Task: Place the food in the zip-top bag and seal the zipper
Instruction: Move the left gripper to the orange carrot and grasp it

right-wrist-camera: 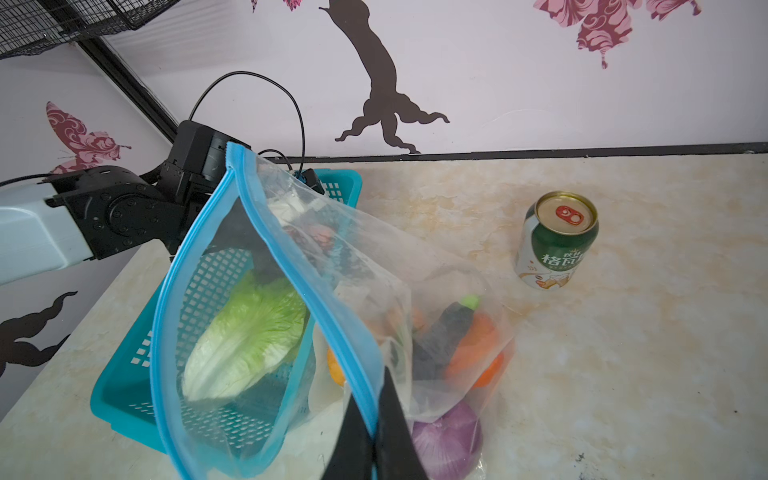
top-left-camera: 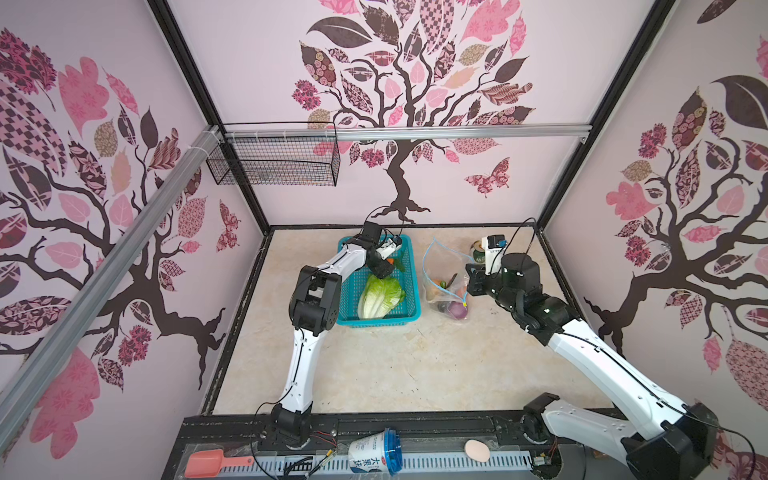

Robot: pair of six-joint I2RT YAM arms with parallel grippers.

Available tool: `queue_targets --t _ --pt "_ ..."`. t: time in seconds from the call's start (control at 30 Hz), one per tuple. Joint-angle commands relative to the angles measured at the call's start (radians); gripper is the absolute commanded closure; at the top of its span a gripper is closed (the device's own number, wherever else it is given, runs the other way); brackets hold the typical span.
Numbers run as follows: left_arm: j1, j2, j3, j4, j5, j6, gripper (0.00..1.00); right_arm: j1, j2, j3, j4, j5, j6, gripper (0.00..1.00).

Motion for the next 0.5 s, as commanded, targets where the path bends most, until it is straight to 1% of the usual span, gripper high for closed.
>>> queue_targets --t 0.0,0.1,0.23,0.4,0.47 --pt "-0.002 0.027 0.047 -0.004 -0.032 -0.017 0.16 -0.009 0.017 0.005 0.016 -0.004 -0.009 1.00" --pt "-0.003 0.030 0.044 0.002 -0.063 -0.028 0.31 -0.009 0.026 0.009 0.014 -0.005 -0.009 1.00" --pt "0.006 0.004 0.025 0.019 -0.042 -0.054 0.39 -0.009 0.023 0.019 0.008 -0.006 -0.012 1.00" --pt "0.013 -0.016 0.025 0.019 -0.037 -0.073 0.53 -0.010 0.013 0.011 0.014 -0.006 -0.009 1.00" --pt "0.014 -0.031 0.025 0.012 -0.039 -0.089 0.60 -0.009 0.013 0.011 0.014 -0.011 -0.006 1.00"
